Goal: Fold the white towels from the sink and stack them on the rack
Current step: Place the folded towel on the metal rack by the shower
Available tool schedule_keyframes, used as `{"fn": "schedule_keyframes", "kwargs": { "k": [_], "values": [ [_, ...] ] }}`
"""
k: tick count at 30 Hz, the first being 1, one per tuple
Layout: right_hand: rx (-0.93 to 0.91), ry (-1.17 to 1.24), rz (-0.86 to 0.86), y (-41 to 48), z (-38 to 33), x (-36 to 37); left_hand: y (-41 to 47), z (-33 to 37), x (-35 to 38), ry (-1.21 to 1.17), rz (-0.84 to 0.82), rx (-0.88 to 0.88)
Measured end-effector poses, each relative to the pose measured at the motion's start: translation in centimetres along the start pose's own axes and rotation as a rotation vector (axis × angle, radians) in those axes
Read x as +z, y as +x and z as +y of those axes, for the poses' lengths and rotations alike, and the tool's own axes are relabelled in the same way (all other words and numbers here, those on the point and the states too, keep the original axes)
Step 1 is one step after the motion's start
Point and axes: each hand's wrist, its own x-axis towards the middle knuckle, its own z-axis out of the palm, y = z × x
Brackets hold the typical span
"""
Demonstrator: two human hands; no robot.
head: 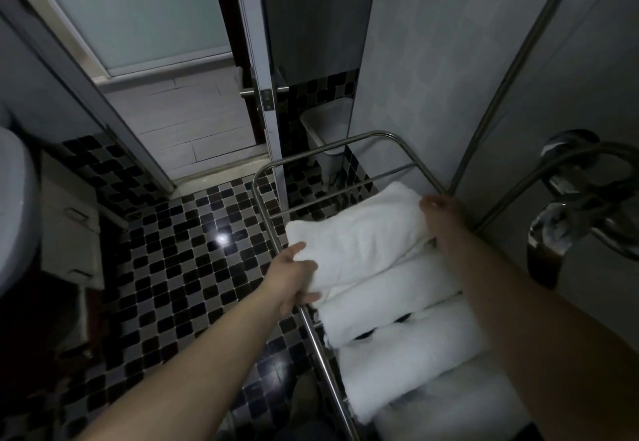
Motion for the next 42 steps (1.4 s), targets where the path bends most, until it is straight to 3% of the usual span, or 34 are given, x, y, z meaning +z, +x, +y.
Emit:
{"fn": "schedule_keyframes", "kwargs": {
  "k": [6,13,18,21,26,29,36,40,42],
  "values": [
    [0.153,0.106,-0.155,0.3,1.5,-0.1,0.7,0.0,0.2,0.016,0.031,0.027],
    [-0.004,0.303,-0.061,0.9,1.4,0.5,0.9,-0.4,-0.2,-0.087,-0.001,0.280],
    [0.124,0.196,0.048,1.9,3.9,0.3,1.1,-1.9,1.2,0.065,-0.043,0.157],
    [0.179,0.087,0.018,2.0,2.9,0.7,1.5,-2.2,1.3,0.075,0.052,0.132],
    [-0.019,0.054,-0.012,1.9,1.5,1.5,2.0,-1.1,0.2,-0.060,0.146,0.142],
    [-0.019,0.059,0.015,2.1,2.1,1.7,2.6,0.3,-0.3,-0.022,0.136,0.154],
    [0.007,0.159,0.110,3.0,1.6,1.7,3.1,0.5,0.4,0.374,0.304,0.283],
    [0.012,0.215,0.166,3.3,1.6,1.1,3.5,0.9,0.7,0.081,0.275,0.176],
    [-0.025,0.152,0.149,3.3,1.8,0.9,3.6,1.0,0.7,0.086,0.310,0.147]
  ]
}}
